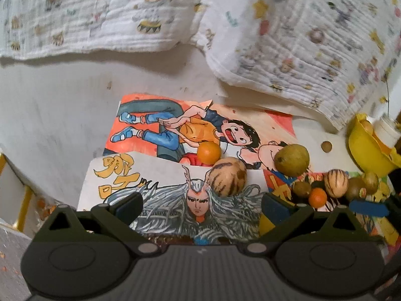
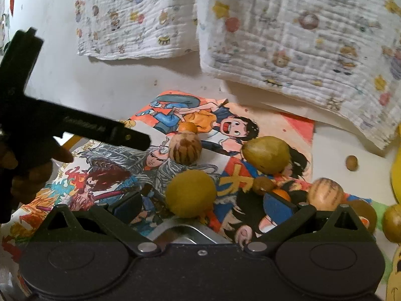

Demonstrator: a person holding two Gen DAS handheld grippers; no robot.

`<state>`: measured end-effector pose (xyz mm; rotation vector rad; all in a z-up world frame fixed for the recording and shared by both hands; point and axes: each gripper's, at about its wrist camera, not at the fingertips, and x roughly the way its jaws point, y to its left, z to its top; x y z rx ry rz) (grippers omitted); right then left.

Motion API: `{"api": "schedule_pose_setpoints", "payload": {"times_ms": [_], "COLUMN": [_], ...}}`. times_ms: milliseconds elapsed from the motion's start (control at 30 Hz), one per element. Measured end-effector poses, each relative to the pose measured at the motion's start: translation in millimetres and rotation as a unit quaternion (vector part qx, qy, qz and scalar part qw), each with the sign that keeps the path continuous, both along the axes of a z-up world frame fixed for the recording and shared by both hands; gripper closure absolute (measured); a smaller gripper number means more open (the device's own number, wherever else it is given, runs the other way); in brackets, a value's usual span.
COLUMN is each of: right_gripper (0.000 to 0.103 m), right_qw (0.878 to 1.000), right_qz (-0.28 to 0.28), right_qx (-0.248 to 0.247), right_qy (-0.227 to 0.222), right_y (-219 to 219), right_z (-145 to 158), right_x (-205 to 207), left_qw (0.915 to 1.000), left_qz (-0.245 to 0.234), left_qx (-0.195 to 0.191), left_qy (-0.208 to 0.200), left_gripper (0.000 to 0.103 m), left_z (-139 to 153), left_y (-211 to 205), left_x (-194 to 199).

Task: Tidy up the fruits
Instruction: 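Grasp the striped fruit with the left tool while the right tool grasps the lemon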

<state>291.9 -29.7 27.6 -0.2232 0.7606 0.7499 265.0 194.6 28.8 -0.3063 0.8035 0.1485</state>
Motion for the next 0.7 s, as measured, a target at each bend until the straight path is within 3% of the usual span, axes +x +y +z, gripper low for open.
{"api": "schedule_pose_setpoints", "payload": {"times_ms": [700], "right_gripper": [0.002], "right_qw": [1.0], "right_qz": [0.009], "right_qx": [-0.012], "right_qy": [0.023], "right_y": [30.7], "right_z": [-36.3], "right_x": [24.0], "left_qw": [0.9967], "left_qz": [-0.005], "left_qx": [-0.08], "left_qy": [0.016], "left_gripper": [0.005], "left_z": [-28.3], "left_y": [9.0], "left_x": [46.1]}}
